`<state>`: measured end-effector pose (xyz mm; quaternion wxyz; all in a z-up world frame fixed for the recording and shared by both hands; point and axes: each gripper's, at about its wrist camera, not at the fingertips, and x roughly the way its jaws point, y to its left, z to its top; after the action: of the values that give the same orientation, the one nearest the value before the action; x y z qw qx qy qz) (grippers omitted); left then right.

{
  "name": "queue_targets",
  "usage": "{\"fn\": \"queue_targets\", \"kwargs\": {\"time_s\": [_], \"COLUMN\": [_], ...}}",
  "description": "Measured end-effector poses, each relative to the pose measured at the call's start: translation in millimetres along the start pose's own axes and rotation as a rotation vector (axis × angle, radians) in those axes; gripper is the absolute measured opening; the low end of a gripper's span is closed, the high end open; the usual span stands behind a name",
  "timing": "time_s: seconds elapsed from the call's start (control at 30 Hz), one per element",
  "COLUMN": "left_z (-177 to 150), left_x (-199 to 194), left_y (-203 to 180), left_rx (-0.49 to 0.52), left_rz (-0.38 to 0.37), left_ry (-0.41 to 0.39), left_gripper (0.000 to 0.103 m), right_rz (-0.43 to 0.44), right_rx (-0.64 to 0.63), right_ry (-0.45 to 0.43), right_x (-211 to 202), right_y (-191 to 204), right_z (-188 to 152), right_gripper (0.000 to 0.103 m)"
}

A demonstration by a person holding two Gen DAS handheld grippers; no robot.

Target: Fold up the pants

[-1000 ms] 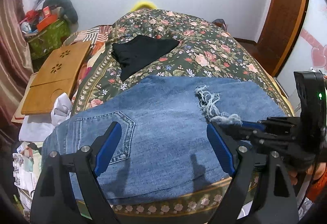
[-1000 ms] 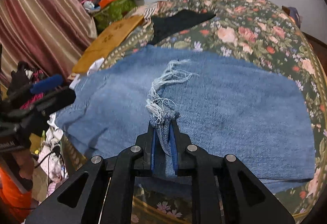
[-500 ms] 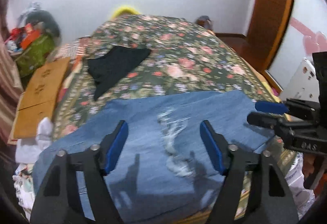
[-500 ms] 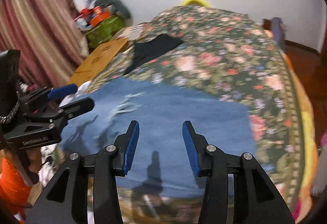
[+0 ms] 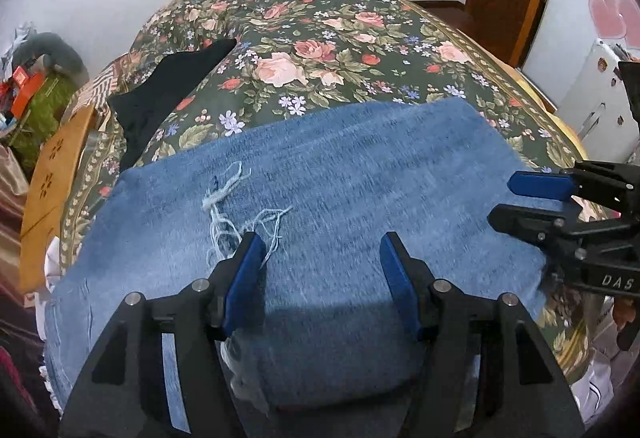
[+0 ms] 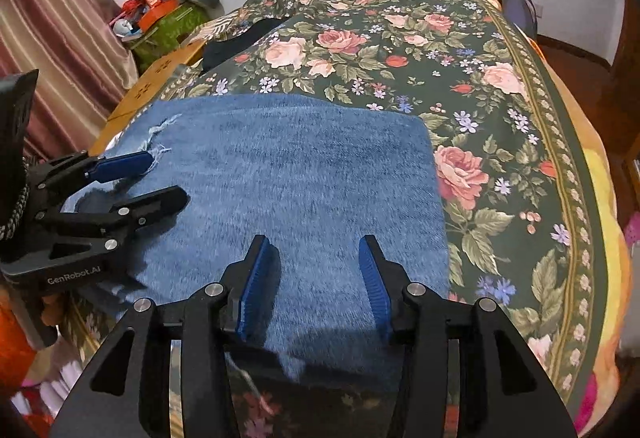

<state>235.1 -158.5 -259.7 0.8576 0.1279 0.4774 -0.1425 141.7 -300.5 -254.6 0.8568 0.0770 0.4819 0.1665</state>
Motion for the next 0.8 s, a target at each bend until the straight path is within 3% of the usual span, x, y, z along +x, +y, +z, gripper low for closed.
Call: {"fn": "queue_targets", "kwargs": {"time_s": [0.17, 0.43, 0.6, 0.7, 0.8], "left_z": [-6.3, -25.5, -44.5, -60.2, -76.3], "left_x": [-5.3, -32.1, -64.5, -85.5, -104.0], "left_y": [8.6, 42.4, 82.2, 109.1, 134.5], "left_rx": [-0.034, -0.12, -0.189, -0.235, -0.281], "left_rz": [-0.019, 0.031, 0.106, 0.152, 0.187], "left_ry": [-0.001, -0.014, -0.065, -0.097, -0.122], "left_gripper": [0.061, 0.063, 0.071, 0.08, 0.083], "right_rz": [-0.019, -0.053, -0.062, -0.05, -0.052], "right_rx": [0.01, -0.031, -0.099, -0.135, -0.173], "right_ry": [0.004, -0.029, -0.082, -0.113, -0.146], "right_x": [-6.8, -33.8, -49.4, -55.1, -56.8], "right_y": [-2.8, 18.9, 48.6, 69.2, 91.8], "right_z": [-3.4, 4.5, 13.7, 20.7, 26.4], "right_gripper": [0.043, 0.046, 0.047, 0.052, 0.056]}}
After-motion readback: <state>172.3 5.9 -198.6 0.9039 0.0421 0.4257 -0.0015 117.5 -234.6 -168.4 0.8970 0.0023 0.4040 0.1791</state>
